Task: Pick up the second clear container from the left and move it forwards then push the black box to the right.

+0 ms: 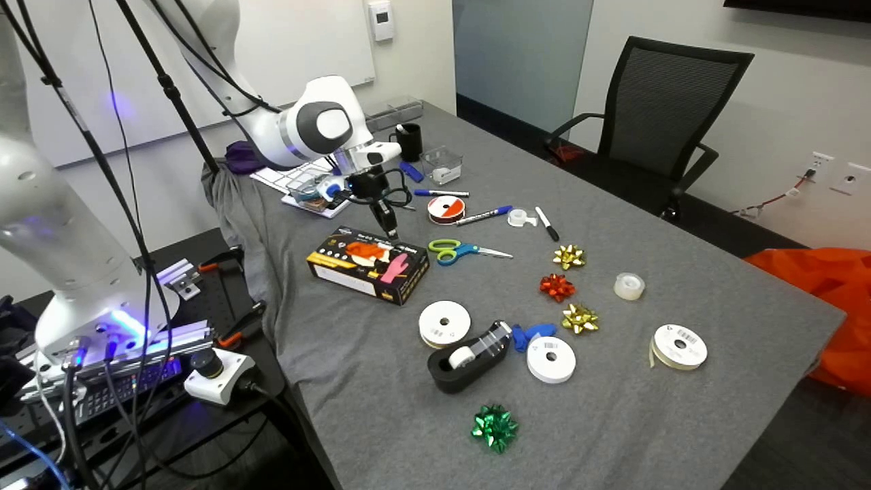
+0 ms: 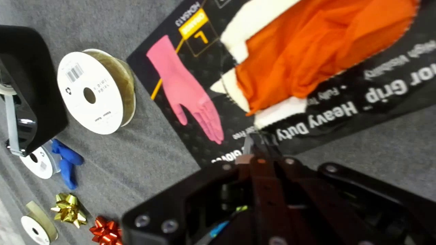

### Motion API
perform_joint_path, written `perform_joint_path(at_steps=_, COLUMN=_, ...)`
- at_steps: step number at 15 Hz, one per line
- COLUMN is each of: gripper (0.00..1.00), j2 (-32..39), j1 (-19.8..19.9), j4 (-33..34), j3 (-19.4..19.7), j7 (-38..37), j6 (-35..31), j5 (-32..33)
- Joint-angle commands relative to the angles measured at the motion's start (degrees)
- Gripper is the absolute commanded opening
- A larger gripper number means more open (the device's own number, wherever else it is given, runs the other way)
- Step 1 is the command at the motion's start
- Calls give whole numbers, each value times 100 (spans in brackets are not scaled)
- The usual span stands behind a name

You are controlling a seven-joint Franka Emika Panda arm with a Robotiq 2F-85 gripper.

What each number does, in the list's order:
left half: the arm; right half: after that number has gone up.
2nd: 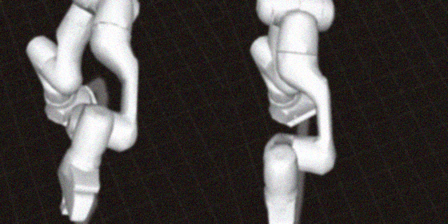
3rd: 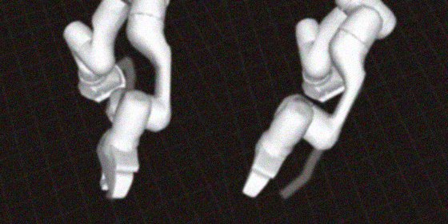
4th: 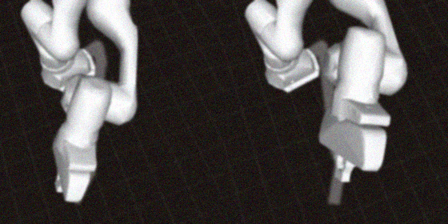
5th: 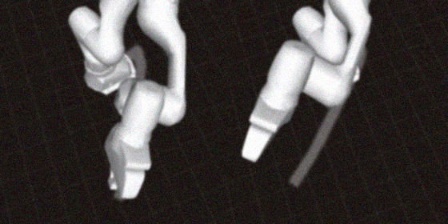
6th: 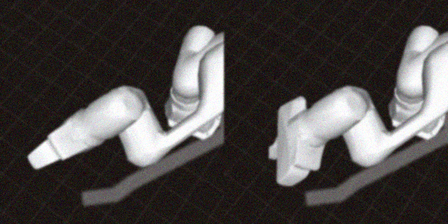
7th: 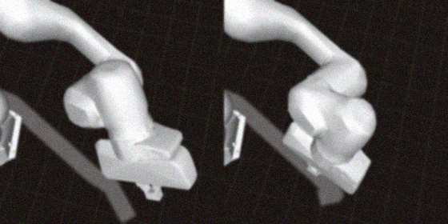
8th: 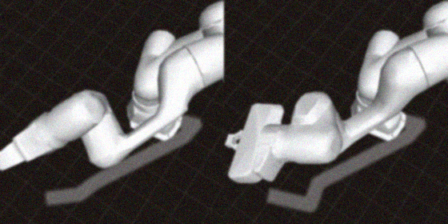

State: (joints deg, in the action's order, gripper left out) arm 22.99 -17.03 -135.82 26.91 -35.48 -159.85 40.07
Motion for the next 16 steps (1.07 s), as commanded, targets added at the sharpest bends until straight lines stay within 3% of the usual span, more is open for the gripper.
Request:
perform_joint_path(at_steps=1, gripper=0, j2=-561, j1=395, j4=-136, j3=-850, j7=352, j6=416, j5=-717)
perform_joint_path(at_steps=5, gripper=0, j2=-590, j1=522, j4=155, j3=-1316, j7=601, j6=419, j5=-1453)
perform_joint_path(at_steps=16, gripper=0, j2=-201, j1=1029, j4=617, j3=-1195, j7=1170, j6=138, j5=-1453)
